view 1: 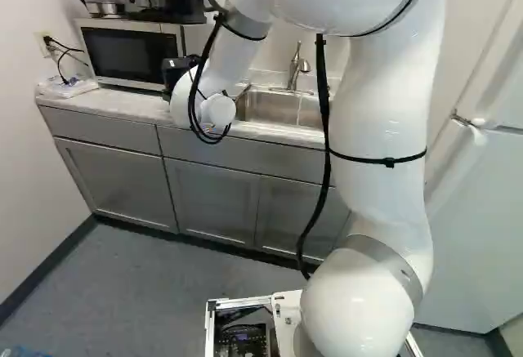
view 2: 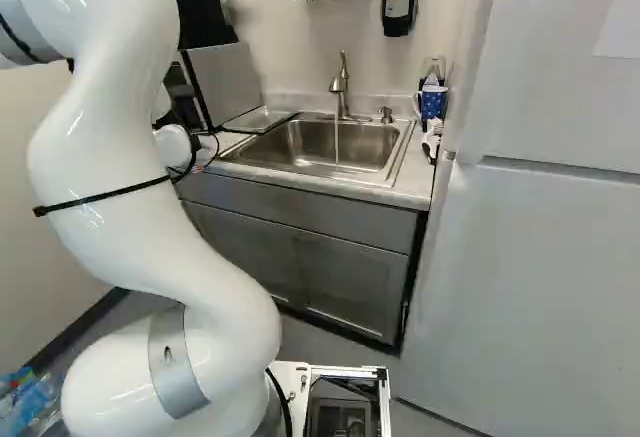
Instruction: Rinse the cup and place it in the tray
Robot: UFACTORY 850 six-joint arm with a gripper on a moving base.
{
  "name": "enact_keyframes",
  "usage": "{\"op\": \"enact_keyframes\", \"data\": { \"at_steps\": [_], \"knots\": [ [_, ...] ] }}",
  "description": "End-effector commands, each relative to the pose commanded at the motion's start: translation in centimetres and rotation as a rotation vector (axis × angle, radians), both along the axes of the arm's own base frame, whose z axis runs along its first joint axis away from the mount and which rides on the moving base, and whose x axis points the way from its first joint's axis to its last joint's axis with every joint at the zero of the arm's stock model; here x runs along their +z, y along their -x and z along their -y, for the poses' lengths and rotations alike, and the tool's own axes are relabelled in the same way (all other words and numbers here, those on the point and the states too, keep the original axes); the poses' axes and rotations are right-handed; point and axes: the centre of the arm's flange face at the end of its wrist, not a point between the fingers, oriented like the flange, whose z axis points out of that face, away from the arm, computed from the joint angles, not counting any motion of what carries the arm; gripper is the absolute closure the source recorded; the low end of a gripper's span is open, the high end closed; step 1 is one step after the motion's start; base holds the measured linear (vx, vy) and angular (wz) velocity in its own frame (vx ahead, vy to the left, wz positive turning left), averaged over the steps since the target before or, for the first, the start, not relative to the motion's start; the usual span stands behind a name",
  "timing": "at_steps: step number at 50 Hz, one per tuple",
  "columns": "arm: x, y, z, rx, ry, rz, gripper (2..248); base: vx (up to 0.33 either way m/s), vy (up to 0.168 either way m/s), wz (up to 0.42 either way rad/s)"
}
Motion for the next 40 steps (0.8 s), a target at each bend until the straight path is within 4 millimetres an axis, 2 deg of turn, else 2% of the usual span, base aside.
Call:
{"op": "enact_keyframes", "data": {
  "at_steps": [11, 40],
  "knots": [
    [0.8, 0.1, 0.7, -0.009, -0.007, 0.011, 128, 0.0, 0.0, 0.0],
    [4.0, 0.2, 5.3, -0.079, -0.029, 0.05, 128, 0.0, 0.0, 0.0]
  ]
}}
